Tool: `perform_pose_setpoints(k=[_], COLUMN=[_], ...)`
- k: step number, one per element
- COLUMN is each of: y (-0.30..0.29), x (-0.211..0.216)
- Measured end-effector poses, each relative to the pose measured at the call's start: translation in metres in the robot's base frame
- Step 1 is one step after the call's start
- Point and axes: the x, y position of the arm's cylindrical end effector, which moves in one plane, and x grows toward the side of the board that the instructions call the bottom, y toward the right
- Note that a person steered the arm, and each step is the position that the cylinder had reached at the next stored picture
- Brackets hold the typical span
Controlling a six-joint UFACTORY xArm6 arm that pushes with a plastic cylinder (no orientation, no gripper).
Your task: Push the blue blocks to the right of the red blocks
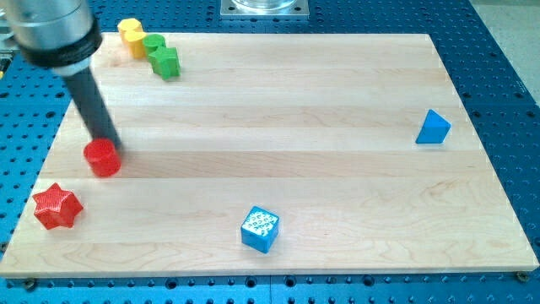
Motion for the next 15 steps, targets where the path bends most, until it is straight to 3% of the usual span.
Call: perform_pose_setpoints(k=[1, 2, 3, 4, 5, 6, 8, 10, 11, 12, 14, 15], y=[0.003, 0.061, 0.206, 0.287, 0.251, 0.259, 0.073, 0.140, 0.070, 0.106, 0.385, 0.477], x=[0.024, 0.014, 0.016, 0.056, 0.106, 0.135, 0.131, 0.109, 0.104, 0.103, 0.014, 0.004])
